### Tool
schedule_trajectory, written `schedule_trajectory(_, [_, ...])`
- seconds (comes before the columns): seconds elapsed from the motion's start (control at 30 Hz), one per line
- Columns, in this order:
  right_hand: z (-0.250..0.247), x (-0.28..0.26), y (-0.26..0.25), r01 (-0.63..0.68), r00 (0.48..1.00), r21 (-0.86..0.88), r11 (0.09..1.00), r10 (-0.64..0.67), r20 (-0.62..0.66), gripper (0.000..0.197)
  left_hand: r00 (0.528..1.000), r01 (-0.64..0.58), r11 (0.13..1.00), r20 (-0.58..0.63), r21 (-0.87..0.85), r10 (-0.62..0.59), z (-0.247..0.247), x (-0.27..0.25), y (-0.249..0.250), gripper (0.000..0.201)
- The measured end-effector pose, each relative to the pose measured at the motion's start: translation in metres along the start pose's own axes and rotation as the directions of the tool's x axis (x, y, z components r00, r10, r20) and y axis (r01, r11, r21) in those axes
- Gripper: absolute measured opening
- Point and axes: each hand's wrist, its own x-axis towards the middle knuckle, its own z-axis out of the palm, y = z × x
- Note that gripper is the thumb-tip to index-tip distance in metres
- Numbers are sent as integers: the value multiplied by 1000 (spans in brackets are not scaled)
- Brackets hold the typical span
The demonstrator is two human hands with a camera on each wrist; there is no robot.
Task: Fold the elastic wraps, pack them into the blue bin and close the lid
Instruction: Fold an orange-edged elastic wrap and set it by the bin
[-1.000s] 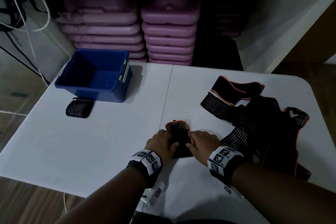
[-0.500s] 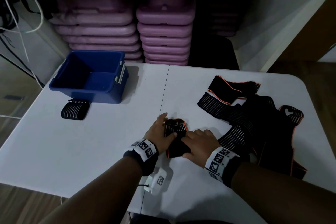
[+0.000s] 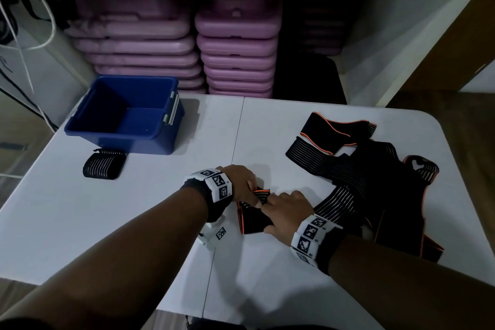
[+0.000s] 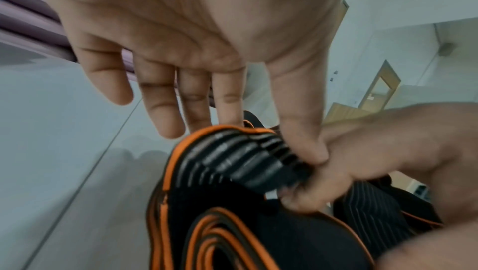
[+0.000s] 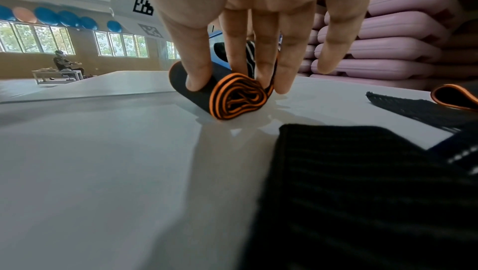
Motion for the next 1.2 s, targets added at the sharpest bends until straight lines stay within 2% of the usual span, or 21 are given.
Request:
schedule_trajectory(0.07, [0, 0, 1, 6, 1000, 8, 1000, -6, -20, 40, 999, -19, 997, 33, 74, 16, 1, 2, 2, 35])
schedule_trajectory(0.13, [1, 0, 2, 8, 999, 16, 1000, -7, -31, 36, 1000, -20, 991, -9, 133, 22, -1, 2, 4, 26])
schedule_trajectory(0.2, [2, 0, 2, 9, 999, 20, 1000, -8, -35, 34, 986, -9, 976, -160, 218, 44, -6, 1, 6, 23])
schedule_trajectory(0.27, [2, 0, 3, 9, 1000, 18, 1000, -8, -29, 34, 933, 14, 963, -351, 271, 85, -8, 0, 7, 24])
schedule_trajectory(0.33, [3, 0, 3, 5, 1000, 20, 1000, -5, -18, 36, 882, 23, 961, -459, 275, 110, -4, 0, 9, 21])
schedule_trajectory(0.37, [3, 0, 3, 4, 1000, 21, 1000, -4, -12, 37, 879, 19, 962, -463, 272, 114, -2, 0, 10, 21])
schedule_trajectory(0.43, [3, 0, 3, 6, 1000, 22, 1000, -5, -8, 38, 916, 23, 978, -397, 210, 64, 4, 2, 7, 32])
schedule_trajectory(0.5, [2, 0, 4, 11, 1000, 24, 1000, -10, -10, 38, 972, 69, 997, -229, 39, -58, 7, 4, 3, 49])
schedule_trajectory(0.53, [1, 1, 4, 14, 1000, 24, 1000, -14, -5, 39, 986, 80, 993, -141, -86, -92, 6, 4, 1, 48])
schedule_trajectory(0.6, [0, 1, 5, 19, 1000, 23, 1000, -19, -1, 39, 997, 42, 960, -48, -278, -57, 5, 2, -1, 31])
schedule_trajectory(0.67, [-1, 1, 5, 17, 1000, 25, 1000, -17, -4, 40, 1000, -14, 962, 3, -274, 16, 2, -3, 1, 26])
schedule_trajectory(0.73, [-2, 2, 5, 13, 1000, 29, 999, -13, 0, 39, 996, -45, 984, 65, -171, 57, 2, -5, 2, 30])
schedule_trajectory(0.8, [-2, 3, 6, 14, 1000, 32, 999, -14, 1, 38, 996, -77, 990, 40, -117, 82, 2, -4, 3, 25])
schedule_trajectory(0.9, [-2, 4, 7, 19, 1000, 30, 999, -19, 8, 38, 990, -60, 997, -128, -56, 52, -2, -2, 6, 8])
schedule_trajectory(1.03, [-1, 4, 7, 27, 1000, 27, 999, -27, 7, 40, 943, -32, 995, -329, 92, 61, -5, 3, 15, 11])
schedule_trajectory(1.1, [0, 4, 8, 21, 1000, 36, 999, -21, 5, 40, 934, -6, 993, -354, 117, 47, -1, 3, 20, 15])
schedule_trajectory(1.2, [1, 3, 9, 0, 1000, 62, 998, 0, 1, 41, 958, 12, 1000, -287, -4, -12, 5, 1, 21, 32])
